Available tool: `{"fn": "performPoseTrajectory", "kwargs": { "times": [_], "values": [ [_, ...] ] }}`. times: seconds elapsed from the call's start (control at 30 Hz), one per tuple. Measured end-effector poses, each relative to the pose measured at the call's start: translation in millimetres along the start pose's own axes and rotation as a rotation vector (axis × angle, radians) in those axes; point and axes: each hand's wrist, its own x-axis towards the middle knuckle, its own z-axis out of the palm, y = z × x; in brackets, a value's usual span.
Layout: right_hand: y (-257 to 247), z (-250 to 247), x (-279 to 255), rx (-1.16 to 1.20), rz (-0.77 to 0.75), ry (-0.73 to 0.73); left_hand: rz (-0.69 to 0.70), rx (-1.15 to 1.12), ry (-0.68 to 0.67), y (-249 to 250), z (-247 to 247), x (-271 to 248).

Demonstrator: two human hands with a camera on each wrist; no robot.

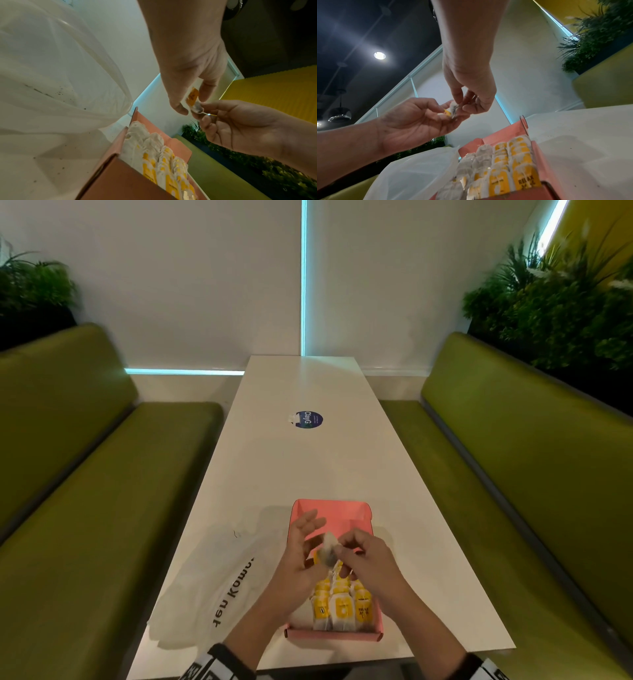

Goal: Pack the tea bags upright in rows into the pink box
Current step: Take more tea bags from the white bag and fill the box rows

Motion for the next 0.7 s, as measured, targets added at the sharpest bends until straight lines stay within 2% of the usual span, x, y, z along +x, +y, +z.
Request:
{"fn": "performPoseTrajectory", "kwargs": {
  "times": [0.1, 0.37, 0.57, 0.7],
  "values": [
    [-2.5, -3.6, 0.9, 0.121, 0.039, 0.03, -0.037, -0.012, 0.089, -4.2, -4.8, 1.8],
    [-10.7, -7.5, -2.3, 0.19, 0.047, 0.057, -0.101, -0.024, 0.157, -6.4, -6.0, 4.1],
    [-8.2, -6.5, -3.7, 0.209, 0.041, 0.084, -0.2, -0.226, 0.056, 5.3, -1.6, 1.8],
    [-5.6, -3.8, -2.4, 0.248, 0.037, 0.146, -0.14, -0.13, 0.085, 3.9, 0.5, -0.9]
  ]
}}
